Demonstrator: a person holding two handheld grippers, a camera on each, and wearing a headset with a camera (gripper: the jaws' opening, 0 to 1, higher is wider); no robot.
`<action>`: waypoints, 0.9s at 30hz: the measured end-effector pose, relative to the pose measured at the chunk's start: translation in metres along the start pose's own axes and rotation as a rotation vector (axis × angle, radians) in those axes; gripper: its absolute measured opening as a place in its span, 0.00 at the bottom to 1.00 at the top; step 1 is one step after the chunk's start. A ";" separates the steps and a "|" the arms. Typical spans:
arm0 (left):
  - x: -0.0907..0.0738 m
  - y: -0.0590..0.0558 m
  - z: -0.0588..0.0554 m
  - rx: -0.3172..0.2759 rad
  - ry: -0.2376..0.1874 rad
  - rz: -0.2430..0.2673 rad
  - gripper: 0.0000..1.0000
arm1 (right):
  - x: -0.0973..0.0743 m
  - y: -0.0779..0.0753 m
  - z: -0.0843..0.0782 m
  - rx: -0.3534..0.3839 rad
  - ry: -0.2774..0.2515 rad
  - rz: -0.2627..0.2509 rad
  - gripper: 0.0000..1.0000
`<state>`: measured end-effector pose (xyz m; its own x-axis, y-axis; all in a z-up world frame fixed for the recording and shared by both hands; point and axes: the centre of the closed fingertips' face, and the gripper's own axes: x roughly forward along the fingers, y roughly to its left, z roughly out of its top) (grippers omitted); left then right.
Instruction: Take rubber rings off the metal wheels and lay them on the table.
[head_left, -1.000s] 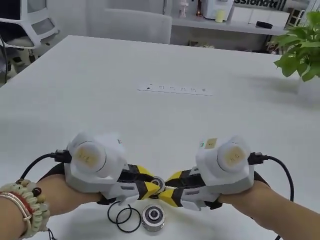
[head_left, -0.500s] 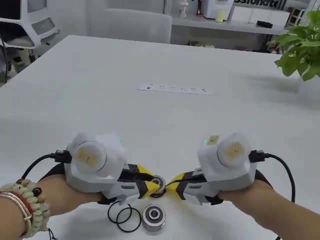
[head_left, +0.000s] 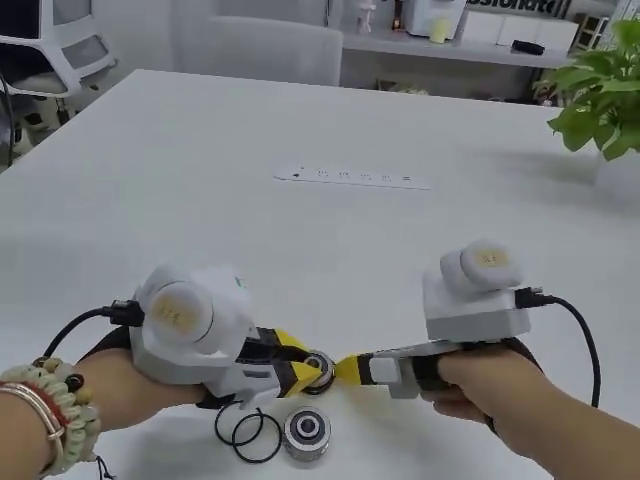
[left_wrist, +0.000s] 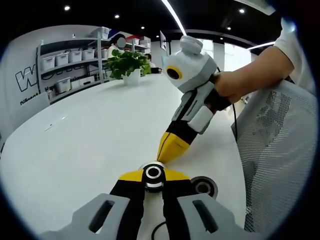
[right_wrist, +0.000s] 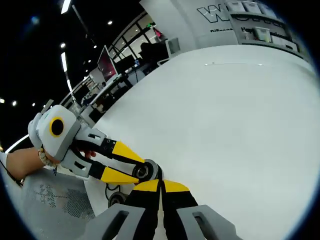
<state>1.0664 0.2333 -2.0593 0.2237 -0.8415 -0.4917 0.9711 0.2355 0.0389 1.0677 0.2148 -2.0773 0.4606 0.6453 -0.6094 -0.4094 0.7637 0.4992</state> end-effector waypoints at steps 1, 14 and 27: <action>0.000 -0.001 0.000 0.002 0.000 -0.002 0.07 | 0.000 0.000 0.001 0.010 -0.003 -0.002 0.00; 0.001 -0.002 0.001 0.007 -0.003 -0.009 0.07 | -0.001 0.000 -0.004 -0.119 0.021 -0.041 0.00; 0.001 -0.002 0.001 0.015 -0.007 -0.006 0.07 | -0.005 0.011 0.006 -0.182 0.001 -0.033 0.00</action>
<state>1.0643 0.2317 -2.0591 0.2188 -0.8462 -0.4858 0.9735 0.2233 0.0495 1.0652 0.2202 -2.0647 0.4755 0.6202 -0.6239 -0.5304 0.7679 0.3592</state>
